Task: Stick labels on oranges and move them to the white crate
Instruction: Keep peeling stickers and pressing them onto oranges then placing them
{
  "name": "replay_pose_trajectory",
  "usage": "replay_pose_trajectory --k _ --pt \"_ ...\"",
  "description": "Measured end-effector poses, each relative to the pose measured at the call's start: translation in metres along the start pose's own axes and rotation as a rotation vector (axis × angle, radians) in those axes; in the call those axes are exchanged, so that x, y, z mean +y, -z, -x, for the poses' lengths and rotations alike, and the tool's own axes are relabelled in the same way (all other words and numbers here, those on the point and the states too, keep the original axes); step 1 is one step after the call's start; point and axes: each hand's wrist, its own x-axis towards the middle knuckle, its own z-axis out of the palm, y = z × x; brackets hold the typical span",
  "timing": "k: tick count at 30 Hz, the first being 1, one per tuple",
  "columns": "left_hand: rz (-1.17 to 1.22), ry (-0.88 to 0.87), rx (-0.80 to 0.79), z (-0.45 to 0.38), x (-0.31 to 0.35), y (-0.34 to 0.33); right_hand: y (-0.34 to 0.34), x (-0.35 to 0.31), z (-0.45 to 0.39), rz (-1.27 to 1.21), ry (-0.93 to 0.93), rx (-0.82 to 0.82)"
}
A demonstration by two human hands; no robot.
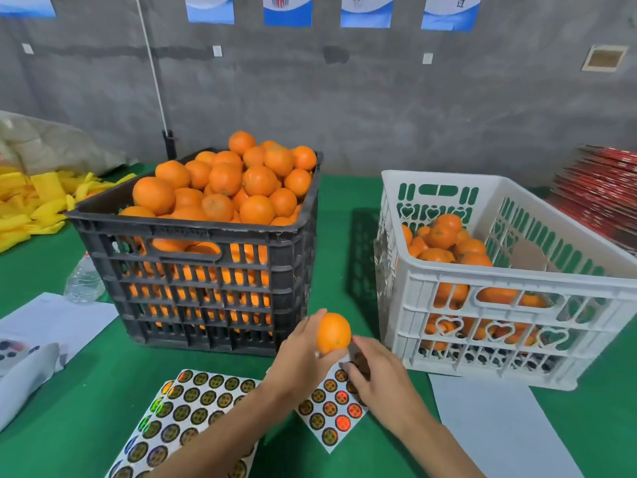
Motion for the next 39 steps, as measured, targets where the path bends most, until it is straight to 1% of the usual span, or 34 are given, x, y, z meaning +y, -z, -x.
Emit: replay_pose_trajectory --k 2,4,6,9,12,15,19,21,26,31,39 --pt "-0.004 -0.026 0.014 0.006 -0.011 -0.006 -0.003 0.006 0.002 0.033 -0.013 -0.079" --pt "-0.005 -0.067 0.02 0.01 -0.018 -0.01 -0.003 0.011 0.001 0.047 -0.027 -0.108" --pt "-0.027 -0.113 0.02 0.013 -0.021 -0.014 -0.002 0.016 -0.001 0.06 -0.036 -0.103" --pt "-0.044 -0.152 0.014 0.017 -0.021 -0.02 -0.002 0.02 0.0 0.135 0.001 -0.099" --pt "-0.03 -0.15 0.037 0.018 -0.022 -0.023 -0.001 0.019 0.002 0.161 0.034 -0.094" --pt "-0.017 -0.135 0.042 0.018 -0.022 -0.022 0.0 0.016 0.002 0.151 0.047 -0.056" --pt "-0.028 -0.137 0.063 0.019 -0.021 -0.021 0.001 0.013 0.003 0.209 0.094 -0.045" --pt "-0.043 -0.142 0.067 0.021 -0.02 -0.02 0.002 0.013 0.004 0.181 0.094 -0.028" --pt "-0.086 -0.156 0.073 0.022 -0.019 -0.02 -0.004 0.01 0.004 0.096 0.004 -0.01" --pt "-0.095 -0.17 0.072 0.022 -0.019 -0.019 -0.002 0.014 0.002 -0.028 -0.073 -0.069" --pt "-0.103 -0.18 0.074 0.023 -0.019 -0.018 -0.007 0.011 -0.001 -0.074 -0.146 -0.033"
